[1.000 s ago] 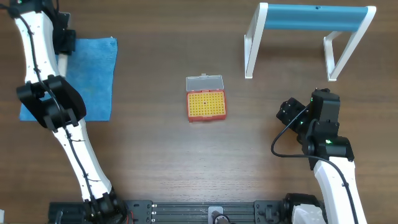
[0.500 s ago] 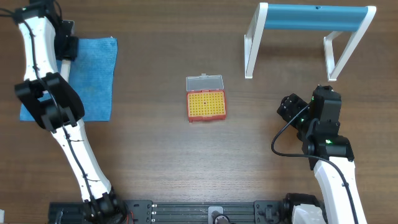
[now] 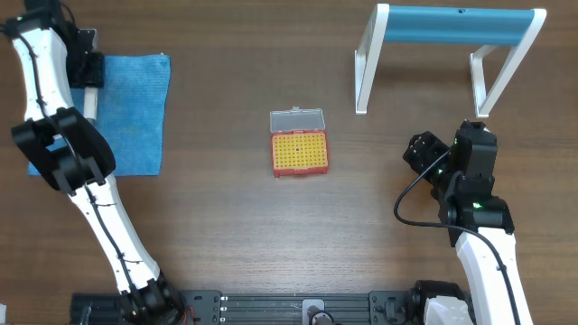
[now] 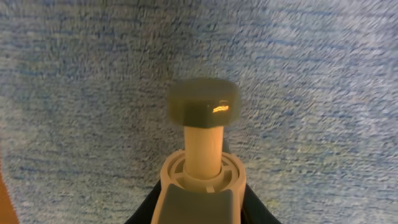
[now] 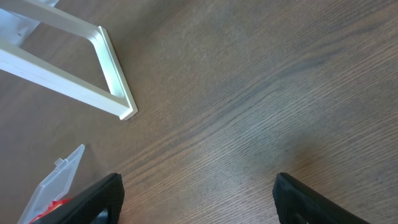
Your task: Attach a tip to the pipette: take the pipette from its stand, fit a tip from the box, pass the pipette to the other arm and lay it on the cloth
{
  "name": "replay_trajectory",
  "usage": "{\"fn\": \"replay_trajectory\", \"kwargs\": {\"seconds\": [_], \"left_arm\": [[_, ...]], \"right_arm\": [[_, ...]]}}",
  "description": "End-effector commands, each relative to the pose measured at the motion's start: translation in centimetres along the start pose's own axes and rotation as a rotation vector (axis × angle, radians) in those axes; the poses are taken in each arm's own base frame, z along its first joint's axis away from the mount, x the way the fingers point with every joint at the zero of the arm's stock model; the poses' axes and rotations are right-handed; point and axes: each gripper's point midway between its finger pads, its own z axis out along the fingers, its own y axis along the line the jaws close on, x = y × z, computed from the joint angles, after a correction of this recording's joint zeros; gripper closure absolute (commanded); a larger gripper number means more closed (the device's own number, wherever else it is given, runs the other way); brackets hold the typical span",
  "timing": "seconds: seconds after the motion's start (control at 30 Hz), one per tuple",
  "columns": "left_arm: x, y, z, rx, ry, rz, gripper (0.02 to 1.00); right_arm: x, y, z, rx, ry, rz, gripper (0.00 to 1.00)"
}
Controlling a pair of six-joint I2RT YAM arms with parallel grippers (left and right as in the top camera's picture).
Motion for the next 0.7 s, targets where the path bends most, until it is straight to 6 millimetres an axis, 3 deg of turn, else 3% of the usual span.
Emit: {"fn": "replay_trajectory", "kwargs": {"seconds": [0.03, 0.3, 0.7], "left_arm": [[0.0, -0.9, 1.4, 0.036, 0.011, 0.020, 0.991], [0.7, -1.4, 2.6, 0.048, 0.048, 0.027, 0.991], [0.8, -1.4, 2.7, 0.049, 0.051, 0.026, 0.987]], "right_arm": [[-0.9, 1.2, -0.6, -0.037, -0.023, 0.005, 0.220], [-0.9, 1.2, -0.6, -0.037, -0.023, 0.005, 0.220], [-0.9, 1.2, -0.6, -0.037, -0.023, 0.005, 0.218]]}}
